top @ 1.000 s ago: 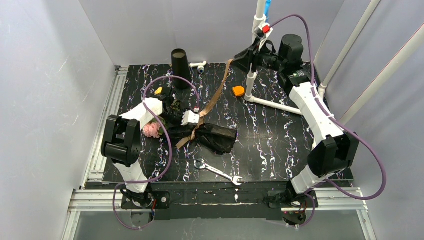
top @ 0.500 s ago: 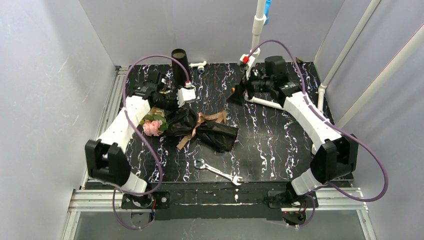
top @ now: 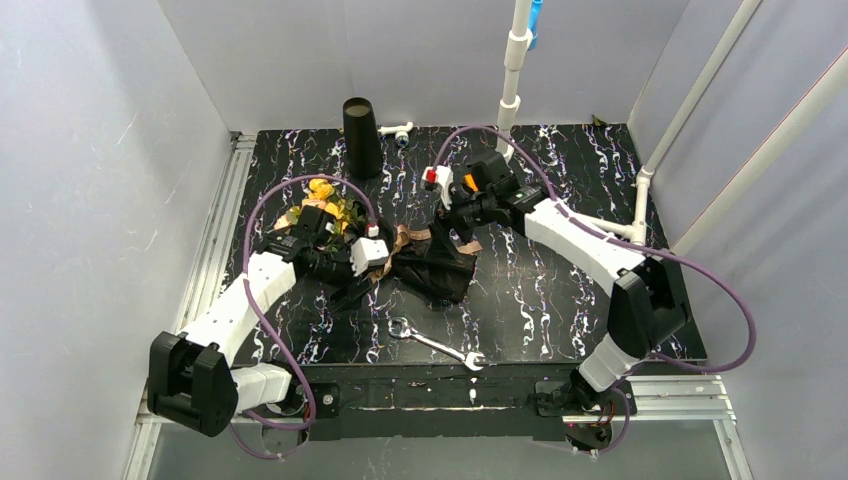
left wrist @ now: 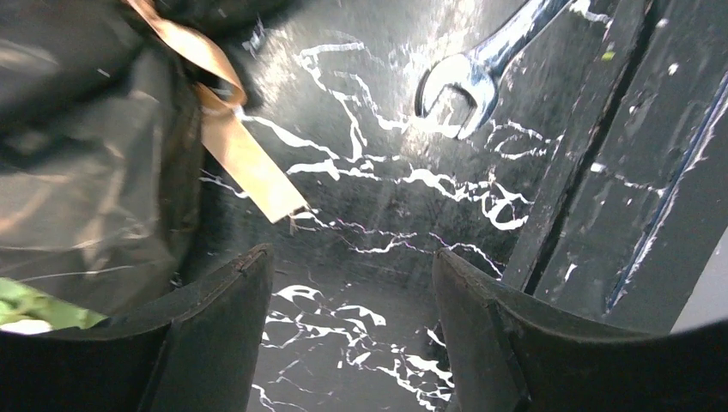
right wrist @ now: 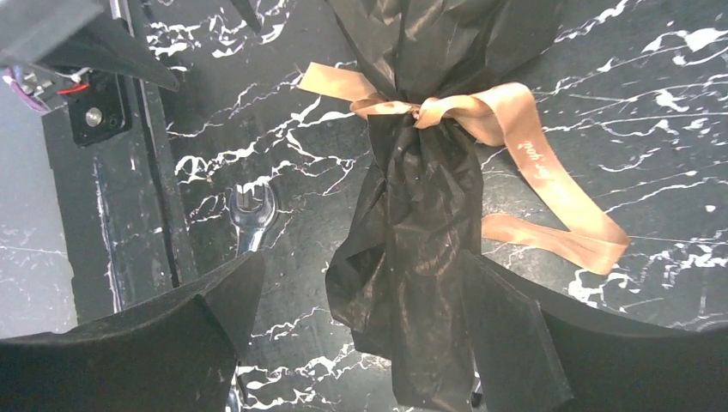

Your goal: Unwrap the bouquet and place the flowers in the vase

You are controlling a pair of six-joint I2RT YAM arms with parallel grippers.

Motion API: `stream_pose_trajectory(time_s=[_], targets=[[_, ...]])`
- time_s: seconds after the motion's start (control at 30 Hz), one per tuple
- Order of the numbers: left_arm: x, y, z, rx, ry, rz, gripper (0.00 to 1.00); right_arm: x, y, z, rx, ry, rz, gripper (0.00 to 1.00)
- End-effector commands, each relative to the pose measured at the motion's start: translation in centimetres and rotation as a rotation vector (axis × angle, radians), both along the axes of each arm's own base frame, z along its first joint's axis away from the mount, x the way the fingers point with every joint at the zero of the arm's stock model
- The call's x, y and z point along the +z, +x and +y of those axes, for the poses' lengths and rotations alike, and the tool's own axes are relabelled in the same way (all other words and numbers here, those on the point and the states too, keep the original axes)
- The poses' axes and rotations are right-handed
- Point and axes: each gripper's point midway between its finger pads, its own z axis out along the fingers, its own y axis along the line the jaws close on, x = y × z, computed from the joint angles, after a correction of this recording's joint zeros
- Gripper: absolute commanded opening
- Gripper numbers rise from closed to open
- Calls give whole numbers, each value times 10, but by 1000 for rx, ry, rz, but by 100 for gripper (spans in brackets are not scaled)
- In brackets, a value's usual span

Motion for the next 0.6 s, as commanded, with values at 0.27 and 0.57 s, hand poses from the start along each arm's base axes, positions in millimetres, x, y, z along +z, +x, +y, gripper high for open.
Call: stream_pose_trajectory(time_s=[0.27, 0.57], targets=[[-12, 31, -35, -82, -56, -192, 62, -56, 18, 15, -42, -51, 65, 90], [-33, 77, -57, -27, -43, -215, 57, -94, 21, 19, -31, -94, 108, 90]])
